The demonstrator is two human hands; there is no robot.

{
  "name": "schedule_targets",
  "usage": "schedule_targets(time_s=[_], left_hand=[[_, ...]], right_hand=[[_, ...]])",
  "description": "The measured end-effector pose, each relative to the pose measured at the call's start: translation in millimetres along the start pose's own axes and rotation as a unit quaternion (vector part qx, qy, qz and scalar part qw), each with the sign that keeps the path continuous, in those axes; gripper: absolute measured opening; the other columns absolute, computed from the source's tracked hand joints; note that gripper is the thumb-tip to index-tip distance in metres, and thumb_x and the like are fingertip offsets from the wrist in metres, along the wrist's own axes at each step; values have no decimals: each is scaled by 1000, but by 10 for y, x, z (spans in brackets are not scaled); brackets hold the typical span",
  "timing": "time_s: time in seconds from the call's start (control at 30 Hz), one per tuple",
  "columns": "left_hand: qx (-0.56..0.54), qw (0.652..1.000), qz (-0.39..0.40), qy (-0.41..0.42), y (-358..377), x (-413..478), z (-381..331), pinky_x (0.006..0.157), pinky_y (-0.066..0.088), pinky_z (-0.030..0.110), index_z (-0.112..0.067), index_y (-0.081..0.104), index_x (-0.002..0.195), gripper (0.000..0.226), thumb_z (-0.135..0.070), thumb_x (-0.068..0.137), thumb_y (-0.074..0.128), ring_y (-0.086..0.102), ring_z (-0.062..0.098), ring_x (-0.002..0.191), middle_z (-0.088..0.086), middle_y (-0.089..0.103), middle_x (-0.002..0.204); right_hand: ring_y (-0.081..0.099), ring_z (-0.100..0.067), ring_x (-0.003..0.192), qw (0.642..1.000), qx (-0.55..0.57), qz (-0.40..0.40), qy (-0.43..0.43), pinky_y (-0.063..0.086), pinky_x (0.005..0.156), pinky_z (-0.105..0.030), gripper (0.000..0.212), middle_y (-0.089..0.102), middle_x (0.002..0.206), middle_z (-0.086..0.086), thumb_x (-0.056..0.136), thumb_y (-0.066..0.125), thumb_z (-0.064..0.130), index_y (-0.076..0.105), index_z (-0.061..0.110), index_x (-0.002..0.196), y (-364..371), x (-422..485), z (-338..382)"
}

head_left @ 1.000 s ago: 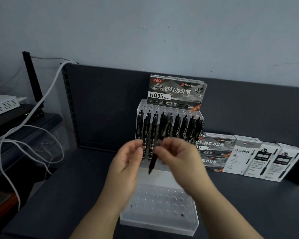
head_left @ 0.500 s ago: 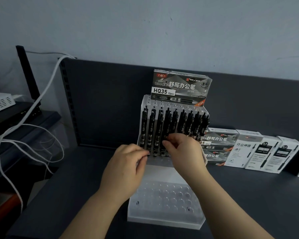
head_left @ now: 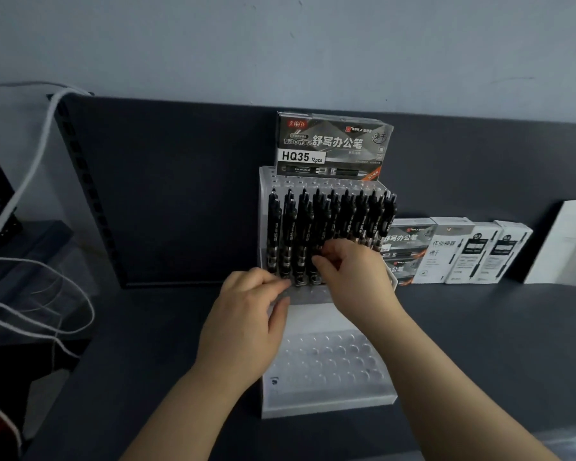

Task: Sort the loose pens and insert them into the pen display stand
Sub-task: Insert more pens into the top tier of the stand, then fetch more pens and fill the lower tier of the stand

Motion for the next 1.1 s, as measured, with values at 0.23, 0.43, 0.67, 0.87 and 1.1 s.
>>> schedule_targets(time_s=[0.23, 0.43, 0.67, 0.87, 1.1], left_hand=[[-20, 1000, -12, -14, -19, 27, -26, 78, 40, 14, -14, 71, 108, 22, -16, 87, 63, 48, 8, 91, -9, 62, 92], [-1, 997, -74, -27, 134, 5, -508, 91, 39, 31, -10, 57, 123, 39, -29, 90, 53, 54, 20, 108, 3, 63, 113], [4, 999, 43, 32, 941, 26, -1751, 103, 34, 34, -15, 52, 132, 46, -28, 89, 61, 47, 21, 124, 1, 53, 133], [28, 984, 167, 63, 1723, 0, -3114, 116, 12, 29, -32, 19, 148, 63, -49, 93, 42, 13, 10, 142, -11, 16, 155], [56, 961, 258, 82, 2575, 92, -4497, 118, 1, 40, -33, 0, 150, 74, -66, 87, 20, -6, 13, 146, -8, -5, 160]], right_hand=[[59, -12, 80, 1000, 25, 6, -8, 44, 67, -10, 25, 70, 98, 0, 92, 55, 19, 64, 15, 115, -74, -56, -54], [52, -10, 110, 999, -15, -29, -18, 37, 85, -16, 36, 60, 119, 6, 91, 56, 28, 55, 20, 126, -488, -442, -611], [20, -14, 138, 993, -109, 34, 2, 18, 111, -23, 64, 29, 150, 10, 90, 52, 46, 27, 28, 146, -1348, -1027, -1724], [10, -15, 143, 986, -153, 36, 60, 12, 117, -29, 67, 13, 156, 9, 90, 45, 54, 16, 33, 148, -2410, -1560, -2847], [-3, -16, 146, 971, -184, 45, 145, 2, 117, -35, 69, -1, 158, 11, 91, 38, 59, 5, 38, 148, -3541, -2014, -4023]])
Point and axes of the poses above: each hand's wrist, its own x-axis towards the middle knuckle, its own y-axis out of the palm, z = x × y, the point moved 1 cm from there along x, towards the middle knuckle
